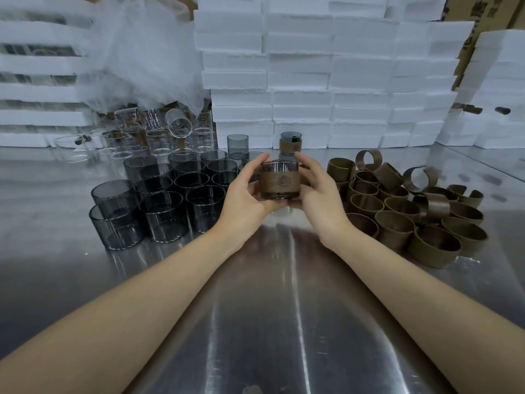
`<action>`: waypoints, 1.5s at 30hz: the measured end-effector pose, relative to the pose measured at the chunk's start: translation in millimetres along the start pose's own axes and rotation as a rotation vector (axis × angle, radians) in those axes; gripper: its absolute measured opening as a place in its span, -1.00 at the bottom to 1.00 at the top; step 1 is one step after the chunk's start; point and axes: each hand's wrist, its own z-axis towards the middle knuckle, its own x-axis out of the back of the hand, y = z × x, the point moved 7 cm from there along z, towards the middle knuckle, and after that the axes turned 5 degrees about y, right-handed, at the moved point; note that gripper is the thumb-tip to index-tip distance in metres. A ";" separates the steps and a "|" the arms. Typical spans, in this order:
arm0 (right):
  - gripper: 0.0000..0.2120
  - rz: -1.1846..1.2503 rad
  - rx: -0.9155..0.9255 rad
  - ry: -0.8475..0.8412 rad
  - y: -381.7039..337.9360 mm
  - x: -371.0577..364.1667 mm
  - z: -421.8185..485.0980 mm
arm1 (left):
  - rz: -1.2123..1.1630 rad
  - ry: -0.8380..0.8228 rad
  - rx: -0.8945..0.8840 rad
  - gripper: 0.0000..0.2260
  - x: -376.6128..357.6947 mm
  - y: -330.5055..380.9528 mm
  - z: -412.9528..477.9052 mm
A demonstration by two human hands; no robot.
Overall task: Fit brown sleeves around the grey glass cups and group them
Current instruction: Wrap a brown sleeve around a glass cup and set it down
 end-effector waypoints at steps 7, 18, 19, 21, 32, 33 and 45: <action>-0.28 -0.665 0.395 -0.191 -17.4 -6.6 -0.2 | 0.022 0.039 -0.020 -0.23 2.6 2.8 -0.8; -0.40 -0.826 0.492 -0.269 -27.4 -2.2 1.8 | 0.072 -0.002 0.016 -0.22 2.0 -3.3 0.7; -0.42 -0.838 0.512 -0.270 -28.8 -2.4 0.7 | 0.073 -0.002 0.019 -0.22 2.1 -4.0 0.9; -0.45 -0.848 0.542 -0.266 -31.6 -2.7 -0.2 | 0.085 -0.003 0.016 -0.22 2.2 -4.5 1.5; -0.56 -0.898 0.553 -0.262 -35.4 -2.8 0.4 | 0.118 -0.003 -0.011 -0.25 1.9 -1.8 1.7; -0.55 -0.898 0.545 -0.263 -35.2 -2.6 0.7 | 0.111 -0.004 -0.011 -0.25 1.6 -1.1 1.3; -0.57 0.155 -0.286 0.128 -3.5 15.2 7.0 | 0.002 0.013 0.008 -0.34 -1.9 2.5 -2.1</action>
